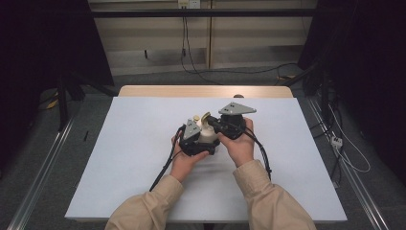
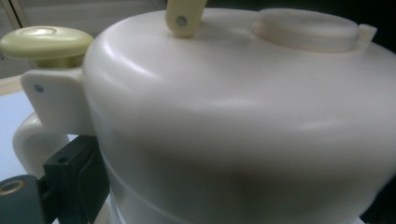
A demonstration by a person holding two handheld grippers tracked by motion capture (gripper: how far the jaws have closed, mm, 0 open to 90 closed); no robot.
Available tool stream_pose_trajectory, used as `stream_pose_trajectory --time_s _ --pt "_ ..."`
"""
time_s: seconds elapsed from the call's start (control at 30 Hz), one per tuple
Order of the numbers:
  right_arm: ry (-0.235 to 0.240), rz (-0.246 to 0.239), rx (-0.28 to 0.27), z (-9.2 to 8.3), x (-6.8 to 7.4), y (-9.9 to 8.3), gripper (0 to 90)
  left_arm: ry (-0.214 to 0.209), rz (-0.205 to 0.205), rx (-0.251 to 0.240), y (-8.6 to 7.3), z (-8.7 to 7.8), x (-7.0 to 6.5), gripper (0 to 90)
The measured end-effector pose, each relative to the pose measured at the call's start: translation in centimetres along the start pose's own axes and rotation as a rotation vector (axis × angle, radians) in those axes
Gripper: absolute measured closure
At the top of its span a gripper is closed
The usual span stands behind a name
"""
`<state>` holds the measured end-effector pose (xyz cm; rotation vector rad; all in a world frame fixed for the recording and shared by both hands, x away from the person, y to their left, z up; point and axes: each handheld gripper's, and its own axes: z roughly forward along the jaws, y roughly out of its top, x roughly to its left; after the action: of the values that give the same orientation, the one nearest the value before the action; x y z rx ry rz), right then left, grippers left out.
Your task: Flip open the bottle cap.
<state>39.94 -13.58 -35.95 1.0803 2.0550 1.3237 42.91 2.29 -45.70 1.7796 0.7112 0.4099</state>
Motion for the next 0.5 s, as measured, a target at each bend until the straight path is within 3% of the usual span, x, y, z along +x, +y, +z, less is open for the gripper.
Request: stream_pose_trajectory --time_s 0.5 --pt "-0.007 0.007 0.001 0.3 -0.15 -0.09 90.0 0.0 -0.001 -0.001 -0.02 0.02 -0.01 4.9"
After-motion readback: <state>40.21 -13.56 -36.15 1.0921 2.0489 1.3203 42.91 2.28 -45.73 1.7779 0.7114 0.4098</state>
